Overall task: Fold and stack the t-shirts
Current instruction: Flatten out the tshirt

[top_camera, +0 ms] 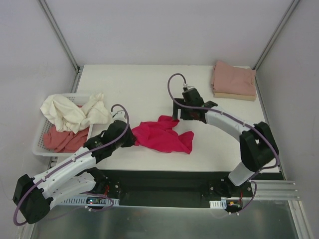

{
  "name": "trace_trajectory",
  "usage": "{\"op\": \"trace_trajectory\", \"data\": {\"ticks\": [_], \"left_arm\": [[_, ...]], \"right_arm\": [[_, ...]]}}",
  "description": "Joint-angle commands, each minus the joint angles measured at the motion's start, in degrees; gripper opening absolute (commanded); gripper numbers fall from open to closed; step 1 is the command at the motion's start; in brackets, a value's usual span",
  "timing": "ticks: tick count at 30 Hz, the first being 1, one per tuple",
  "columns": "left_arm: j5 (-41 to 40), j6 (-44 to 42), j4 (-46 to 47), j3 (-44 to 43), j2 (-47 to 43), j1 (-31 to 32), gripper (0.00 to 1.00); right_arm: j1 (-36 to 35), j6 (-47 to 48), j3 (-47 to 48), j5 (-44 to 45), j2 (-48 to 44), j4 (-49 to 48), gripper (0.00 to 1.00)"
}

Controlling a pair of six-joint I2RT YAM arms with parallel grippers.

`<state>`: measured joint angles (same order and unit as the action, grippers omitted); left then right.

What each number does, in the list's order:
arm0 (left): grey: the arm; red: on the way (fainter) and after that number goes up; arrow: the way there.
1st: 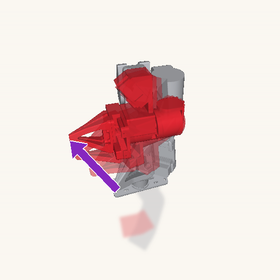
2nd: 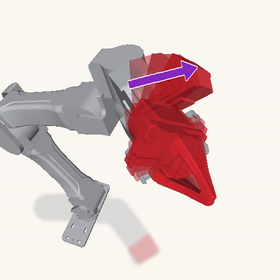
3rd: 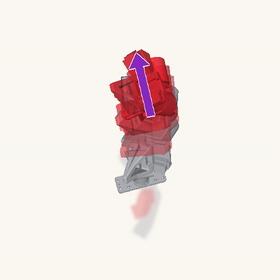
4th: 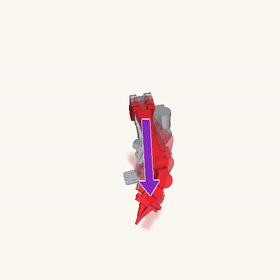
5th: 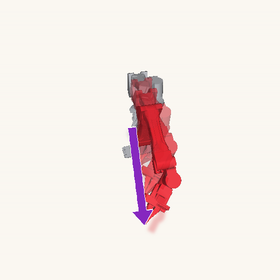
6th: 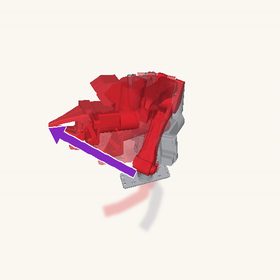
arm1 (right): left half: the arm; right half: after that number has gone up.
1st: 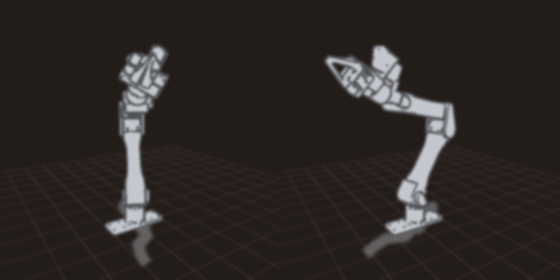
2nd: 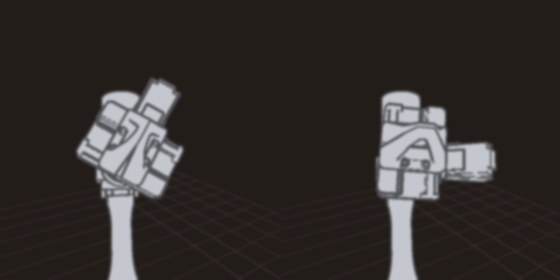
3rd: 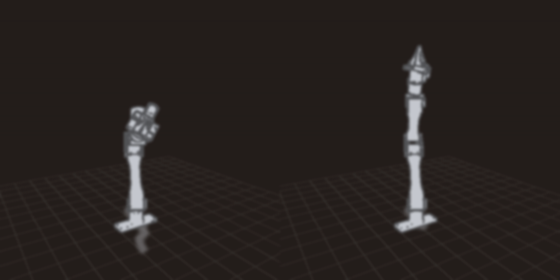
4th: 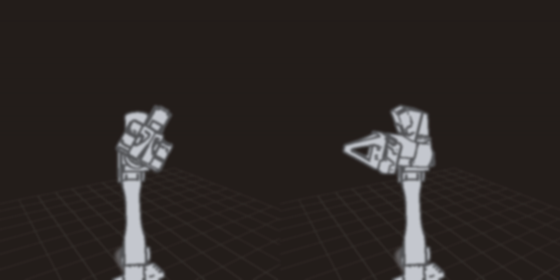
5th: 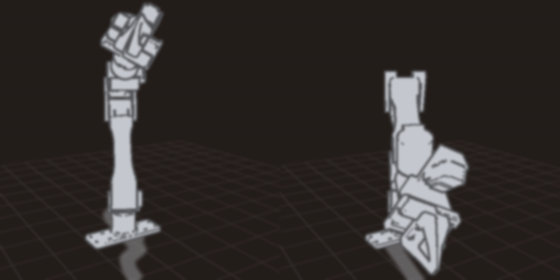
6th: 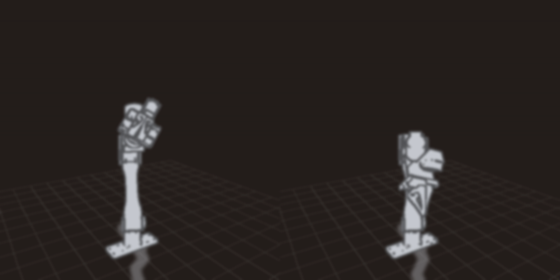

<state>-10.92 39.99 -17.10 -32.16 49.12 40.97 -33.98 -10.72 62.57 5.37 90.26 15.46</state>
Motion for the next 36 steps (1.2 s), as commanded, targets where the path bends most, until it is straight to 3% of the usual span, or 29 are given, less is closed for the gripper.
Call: {"op": "trace_trajectory", "data": {"ticks": [1, 5, 8, 11, 12, 14, 23, 27, 32, 36], "left_arm": [[-0.2, 1.9, 1.9, 1.0, -1.9, -1.2, 0.00], [-0.5, 2.1, 2.0, 1.2, -2.3, -1.5, 0.00], [-0.9, 2.2, 2.0, 1.4, -2.0, -1.6, 0.00], [-1.1, 2.2, 1.9, 1.4, -1.8, -1.9, 0.00], [-1.3, 2.0, 1.9, 1.2, -1.8, -1.9, 0.00], [-1.5, 1.2, 1.9, 0.7, -2.4, -2.0, 0.00], [0.4, -11.1, 1.6, -18.0, -7.2, -2.7, 0.00], [9.5, -15.8, 3.2, -28.5, -7.8, -2.7, 0.00], [21.9, -19.4, 4.4, -41.2, -8.5, -2.7, 0.00], [30.0, -20.3, 5.3, -45.5, -9.5, -2.7, 0.01]], "right_arm": [[-0.2, -4.2, 7.3, 2.5, 10.1, 3.2, 0.92], [-1.3, -5.6, 10.0, 0.4, 15.2, 3.7, 0.83], [-1.9, -6.9, 9.7, -1.3, 16.4, 2.6, 0.65], [-2.2, -7.4, 9.0, -1.9, 16.4, 1.4, 0.34], [-2.3, -7.6, 8.8, -1.9, 16.4, 1.4, 0.12], [-2.2, -7.6, 8.2, 0.0, 14.5, 1.0, 0.01], [-2.3, 5.2, 11.9, 10.2, -11.2, 4.6, 0.01], [-2.3, 10.4, 16.9, 9.1, -24.6, 6.5, 0.01], [-2.3, 15.5, 24.3, 2.8, -34.1, 10.2, 0.01], [-2.2, 17.2, 28.1, 2.5, -41.2, 12.3, 0.01]]}}
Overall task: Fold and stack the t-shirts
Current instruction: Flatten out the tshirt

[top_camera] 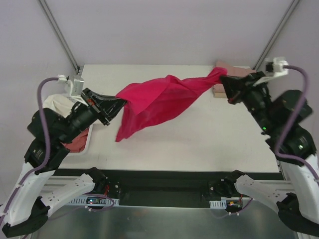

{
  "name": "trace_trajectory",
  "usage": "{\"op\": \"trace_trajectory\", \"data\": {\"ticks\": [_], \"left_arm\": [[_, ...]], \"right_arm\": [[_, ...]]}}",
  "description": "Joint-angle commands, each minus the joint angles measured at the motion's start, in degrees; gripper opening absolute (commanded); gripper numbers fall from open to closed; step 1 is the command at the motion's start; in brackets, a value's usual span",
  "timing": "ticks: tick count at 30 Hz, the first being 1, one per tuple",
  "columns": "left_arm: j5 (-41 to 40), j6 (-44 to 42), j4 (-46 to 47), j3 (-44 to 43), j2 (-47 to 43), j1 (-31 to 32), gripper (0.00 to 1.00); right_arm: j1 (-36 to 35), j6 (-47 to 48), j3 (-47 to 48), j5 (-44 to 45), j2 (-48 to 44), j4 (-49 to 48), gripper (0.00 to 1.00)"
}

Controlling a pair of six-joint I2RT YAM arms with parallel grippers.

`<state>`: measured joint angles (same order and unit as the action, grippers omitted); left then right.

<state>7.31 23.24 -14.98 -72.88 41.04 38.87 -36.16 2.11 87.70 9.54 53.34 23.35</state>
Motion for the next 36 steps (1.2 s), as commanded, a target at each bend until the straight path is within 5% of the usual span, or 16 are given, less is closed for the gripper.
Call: {"op": "trace_trajectory", "data": {"ticks": [1, 15, 19, 23, 29, 36], "left_arm": [[12.6, -3.7, 3.2, -5.4, -1.6, -0.6, 0.02], [15.6, -2.1, 3.2, -9.3, -1.2, -0.6, 0.02], [27.4, 3.1, 4.3, -13.5, 1.0, -0.6, 0.01], [30.7, 5.4, 5.0, -17.3, 1.4, -0.6, 0.00], [32.4, 6.4, 5.2, -21.0, 0.5, -0.6, 0.00], [23.5, 3.2, 4.8, -19.8, 4.8, -0.6, 0.00]], "right_arm": [[0.0, 4.9, 4.1, -1.9, -5.3, 5.4, 0.01], [0.0, 7.0, 8.0, -1.3, -9.0, 8.8, 0.01], [0.0, 6.7, 11.1, -4.6, -9.9, 10.2, 0.01], [0.0, 5.9, 16.0, -9.0, -11.3, 12.3, 0.01], [-0.1, 4.7, 20.1, -15.6, -14.2, 14.1, 0.01], [0.0, 6.7, 19.5, -7.3, -11.7, 13.4, 0.01]]}}
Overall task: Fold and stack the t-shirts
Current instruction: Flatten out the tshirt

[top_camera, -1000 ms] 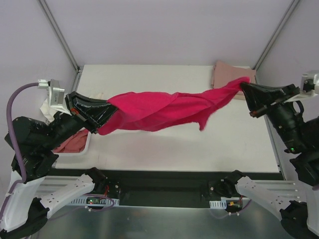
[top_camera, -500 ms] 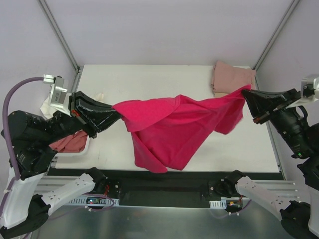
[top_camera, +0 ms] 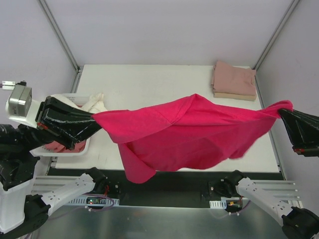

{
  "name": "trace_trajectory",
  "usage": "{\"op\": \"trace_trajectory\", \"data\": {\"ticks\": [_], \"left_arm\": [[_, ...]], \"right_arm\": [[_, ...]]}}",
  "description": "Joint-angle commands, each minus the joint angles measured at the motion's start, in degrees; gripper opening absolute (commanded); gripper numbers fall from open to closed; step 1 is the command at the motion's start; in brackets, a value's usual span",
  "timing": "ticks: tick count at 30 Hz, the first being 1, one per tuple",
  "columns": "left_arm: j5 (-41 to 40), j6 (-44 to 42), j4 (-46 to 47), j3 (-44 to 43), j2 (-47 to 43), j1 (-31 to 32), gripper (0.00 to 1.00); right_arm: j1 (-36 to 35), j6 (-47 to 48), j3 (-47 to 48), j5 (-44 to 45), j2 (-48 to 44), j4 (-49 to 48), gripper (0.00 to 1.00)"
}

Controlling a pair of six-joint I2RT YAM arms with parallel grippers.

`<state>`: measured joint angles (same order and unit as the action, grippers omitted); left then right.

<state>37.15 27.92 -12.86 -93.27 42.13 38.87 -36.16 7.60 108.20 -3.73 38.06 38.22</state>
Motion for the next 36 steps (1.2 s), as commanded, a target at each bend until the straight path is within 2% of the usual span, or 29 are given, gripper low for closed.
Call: {"op": "trace_trajectory", "data": {"ticks": [1, 3, 4, 6, 7, 8, 9, 10, 11, 12, 14, 15, 16, 17, 18, 19, 20, 21, 23, 24, 26, 30, 33, 36], "left_arm": [[-9.1, -3.3, 2.4, 1.1, 4.7, -0.6, 0.00], [-15.6, -5.8, 1.5, 1.9, 8.7, -0.6, 0.00], [-23.4, -8.3, 0.2, 1.9, 10.4, -0.6, 0.00], [-33.5, -12.3, -0.8, 1.7, 16.4, -0.6, 0.00], [-42.9, -13.4, -1.3, 1.7, 18.7, -1.2, 0.00], [-45.8, -14.2, -1.3, 1.8, 23.6, -2.0, 0.00], [-46.7, -14.8, -1.3, 1.9, 26.4, -3.8, 0.00], [-48.0, -14.3, -1.3, 1.8, 29.1, -7.2, 0.06], [-46.9, -14.0, -1.3, 1.7, 32.2, -9.5, 0.10], [-45.2, -13.7, -1.3, 0.8, 38.9, -11.3, 0.13], [-44.0, -13.7, -1.5, -1.0, 46.3, -14.8, 0.29], [-43.6, -15.2, -1.6, -3.8, 54.0, -15.5, 0.39], [-44.3, -15.7, -2.1, -6.0, 58.1, -15.9, 0.55], [-45.7, -16.1, -5.6, -8.9, 66.1, -16.5, 0.94], [-46.8, -17.3, -8.2, -16.3, 70.0, -16.6, 0.99], [-48.5, -17.4, -12.1, -20.7, 73.5, -16.5, 0.99], [-49.0, -17.5, -15.1, -24.6, 78.3, -16.5, 0.99], [-48.8, -17.8, -18.5, -29.2, 79.4, -16.5, 0.99], [-47.4, -17.4, -18.4, -28.6, 78.5, -16.5, 0.99], [-45.7, -16.2, -18.4, -27.2, 77.6, -16.5, 0.99], [-44.4, -14.7, -18.4, -24.7, 73.9, -16.3, 0.99], [-44.2, -10.5, -17.8, -13.1, 67.1, -13.2, 0.99], [-47.3, -7.0, -17.3, -4.1, 62.3, -10.4, 0.99], [-50.7, -4.5, -16.1, 4.9, 57.7, -6.0, 0.99]], "right_arm": [[0.0, 2.0, -1.4, 7.4, 5.5, -1.7, 0.01], [0.0, 3.7, -3.0, 15.4, 8.2, -2.9, 0.01], [0.0, 4.9, -3.5, 18.5, 11.5, -3.4, 0.01], [0.0, 8.4, -5.5, 30.8, 15.6, -5.6, 0.01], [0.0, 9.8, -6.2, 35.1, 20.1, -6.6, 0.01], [0.7, 11.3, -7.6, 41.7, 22.3, -9.3, 0.01], [1.8, 12.5, -10.3, 43.3, 24.7, -10.6, 0.01], [5.0, 12.2, -11.9, 43.0, 29.1, -11.8, 0.01], [7.1, 11.0, -13.2, 39.1, 31.5, -12.5, 0.02], [9.3, 7.1, -15.3, 36.4, 34.2, -12.6, 0.04], [14.6, 3.5, -16.5, 28.7, 43.4, -12.6, 0.08], [16.0, 1.9, -16.4, 26.3, 47.1, -12.3, 0.13], [17.9, -0.1, -14.3, 24.5, 55.3, -12.1, 0.19], [18.7, -1.0, -10.9, 21.2, 59.9, -9.7, 0.22], [19.5, -1.5, -7.1, 20.2, 64.5, -7.0, 0.32], [20.4, -2.5, 2.7, 20.0, 73.1, -3.6, 0.42], [20.7, -2.5, 7.2, 20.0, 76.9, 2.9, 0.51], [20.9, -2.4, 10.7, 20.2, 79.6, 5.6, 0.71], [20.8, -2.2, 12.5, 19.6, 81.9, 6.8, 0.86], [20.9, -2.1, 10.1, 18.9, 79.6, 5.5, 0.99], [20.9, -3.4, 1.1, 16.1, 75.9, 0.6, 0.97], [20.9, -7.5, -11.6, 10.9, 65.9, -4.9, 0.97], [20.8, -11.4, -19.7, 4.3, 62.6, -9.1, 0.97], [20.0, -11.8, -22.8, -4.6, 63.5, -11.4, 0.97]]}}
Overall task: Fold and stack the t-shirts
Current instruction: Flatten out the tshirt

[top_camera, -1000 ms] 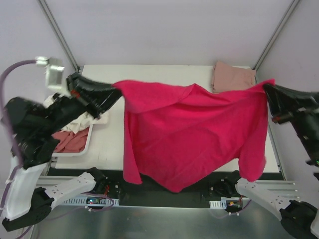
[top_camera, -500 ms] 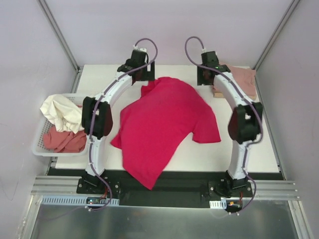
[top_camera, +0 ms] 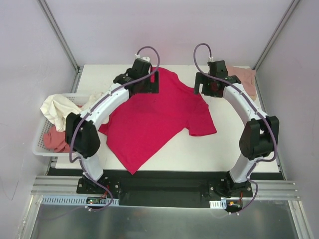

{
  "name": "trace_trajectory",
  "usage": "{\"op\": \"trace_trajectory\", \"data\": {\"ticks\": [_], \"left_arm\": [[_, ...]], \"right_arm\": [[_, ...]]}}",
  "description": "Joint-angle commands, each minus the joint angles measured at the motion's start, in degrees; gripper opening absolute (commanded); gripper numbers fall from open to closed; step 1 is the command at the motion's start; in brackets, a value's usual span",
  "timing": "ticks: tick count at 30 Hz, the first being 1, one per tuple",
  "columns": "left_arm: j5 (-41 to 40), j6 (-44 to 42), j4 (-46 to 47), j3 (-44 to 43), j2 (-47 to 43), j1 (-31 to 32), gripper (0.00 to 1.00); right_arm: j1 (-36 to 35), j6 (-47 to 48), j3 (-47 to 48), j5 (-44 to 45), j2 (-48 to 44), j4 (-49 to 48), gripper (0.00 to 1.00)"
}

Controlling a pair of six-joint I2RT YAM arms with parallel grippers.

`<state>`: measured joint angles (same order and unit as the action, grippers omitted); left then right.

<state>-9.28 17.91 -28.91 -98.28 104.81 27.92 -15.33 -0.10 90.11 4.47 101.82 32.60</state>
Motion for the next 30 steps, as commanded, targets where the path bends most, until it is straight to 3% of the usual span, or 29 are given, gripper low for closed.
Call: {"op": "trace_trajectory", "data": {"ticks": [1, 8, 16, 25, 28, 30], "left_arm": [[-5.5, 6.5, 0.3, 12.1, -6.0, 7.2, 0.99], [-5.7, 17.2, 3.5, 31.4, -15.0, 9.3, 0.99], [-7.0, 23.1, 6.2, 41.1, -17.3, 8.6, 0.99], [0.8, 23.2, 9.7, 36.9, -4.0, 6.2, 0.99], [2.9, 20.7, 9.5, 26.1, 3.9, 4.9, 0.99], [9.2, 19.4, 9.7, 21.7, 7.6, 4.0, 0.99]], "right_arm": [[-1.7, -4.0, -4.8, -14.0, 0.4, -5.6, 0.97], [-4.3, -5.3, -6.2, -14.3, 6.6, -6.2, 0.97], [-4.5, -8.3, -12.1, -13.3, 9.1, -7.3, 0.97], [-3.3, -13.9, -28.7, -13.9, 1.1, -11.8, 0.97], [-3.4, -16.6, -35.1, -13.8, -3.2, -14.1, 0.97], [-3.2, -18.2, -38.2, -12.9, -7.0, -14.5, 0.97]]}}
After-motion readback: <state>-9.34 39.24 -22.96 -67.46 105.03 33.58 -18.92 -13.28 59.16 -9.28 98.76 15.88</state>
